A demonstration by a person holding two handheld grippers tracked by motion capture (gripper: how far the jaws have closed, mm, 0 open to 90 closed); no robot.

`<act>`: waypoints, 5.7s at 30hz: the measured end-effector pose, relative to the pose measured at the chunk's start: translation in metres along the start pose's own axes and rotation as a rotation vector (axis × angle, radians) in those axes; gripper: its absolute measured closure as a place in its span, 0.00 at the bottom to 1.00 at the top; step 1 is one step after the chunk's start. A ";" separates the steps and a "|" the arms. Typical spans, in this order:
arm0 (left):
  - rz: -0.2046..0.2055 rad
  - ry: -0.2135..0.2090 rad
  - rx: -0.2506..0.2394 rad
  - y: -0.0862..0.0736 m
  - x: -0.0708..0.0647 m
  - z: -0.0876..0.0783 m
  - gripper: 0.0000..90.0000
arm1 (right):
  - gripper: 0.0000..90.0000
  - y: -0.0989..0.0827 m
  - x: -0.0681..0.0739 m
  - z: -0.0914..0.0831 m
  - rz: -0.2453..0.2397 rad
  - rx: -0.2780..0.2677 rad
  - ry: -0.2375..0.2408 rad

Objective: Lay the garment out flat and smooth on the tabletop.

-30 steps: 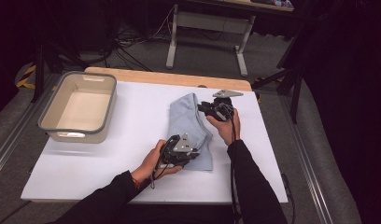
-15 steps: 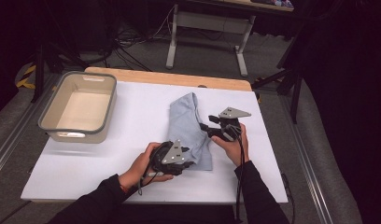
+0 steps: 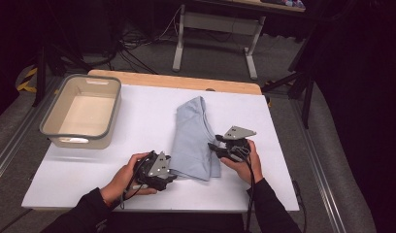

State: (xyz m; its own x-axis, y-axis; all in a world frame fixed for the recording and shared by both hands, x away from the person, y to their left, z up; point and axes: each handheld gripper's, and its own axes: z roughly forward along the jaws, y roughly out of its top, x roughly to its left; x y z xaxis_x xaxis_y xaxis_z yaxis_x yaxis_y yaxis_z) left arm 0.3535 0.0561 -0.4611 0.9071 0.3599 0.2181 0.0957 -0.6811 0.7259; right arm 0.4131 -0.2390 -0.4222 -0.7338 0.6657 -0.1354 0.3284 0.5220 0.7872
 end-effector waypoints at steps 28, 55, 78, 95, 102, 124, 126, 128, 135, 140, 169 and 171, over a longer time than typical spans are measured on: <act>-0.047 -0.046 -0.007 -0.007 0.012 0.014 0.61 | 0.75 -0.010 -0.003 0.021 0.070 -0.005 -0.008; 0.072 -0.029 -0.019 0.023 -0.013 0.025 0.92 | 0.93 -0.004 -0.022 -0.002 0.110 -0.109 -0.127; -0.111 -0.002 -0.067 0.014 0.001 0.029 0.36 | 0.61 -0.024 -0.029 0.021 0.136 0.034 -0.111; -0.123 -0.041 -0.018 0.017 0.005 0.035 0.65 | 0.67 -0.032 -0.041 0.029 0.283 0.062 0.014; -0.111 -0.040 -0.014 0.016 0.009 0.035 0.88 | 0.70 -0.031 -0.041 0.030 0.282 0.066 0.026; -0.022 0.033 0.026 0.009 0.022 0.006 0.92 | 0.73 -0.018 -0.017 0.042 0.185 0.051 0.010; -0.009 0.037 0.038 0.004 0.023 0.001 0.92 | 0.73 -0.016 -0.014 0.044 0.177 0.050 0.012; -0.008 0.035 0.047 0.001 0.024 -0.003 0.92 | 0.73 -0.014 -0.010 0.046 0.174 0.047 0.019; -0.015 0.034 0.058 -0.008 0.025 -0.009 0.92 | 0.73 -0.009 0.001 0.052 0.116 0.037 0.007; -0.018 0.044 0.066 -0.015 0.026 -0.015 0.92 | 0.73 -0.004 0.007 0.059 0.069 0.028 0.004; -0.042 0.046 0.036 -0.040 0.011 -0.033 0.84 | 0.67 -0.005 0.013 0.050 0.063 0.018 0.046; -0.043 0.030 0.019 -0.041 0.011 -0.037 0.81 | 0.62 -0.006 0.012 0.048 0.066 0.018 0.039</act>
State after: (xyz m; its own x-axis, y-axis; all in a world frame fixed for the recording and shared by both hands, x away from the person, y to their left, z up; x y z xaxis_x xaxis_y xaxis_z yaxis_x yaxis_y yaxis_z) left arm 0.3444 0.1119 -0.4640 0.8893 0.4078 0.2068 0.1424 -0.6768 0.7222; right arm 0.4314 -0.2081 -0.4572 -0.7326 0.6781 -0.0595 0.3874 0.4872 0.7827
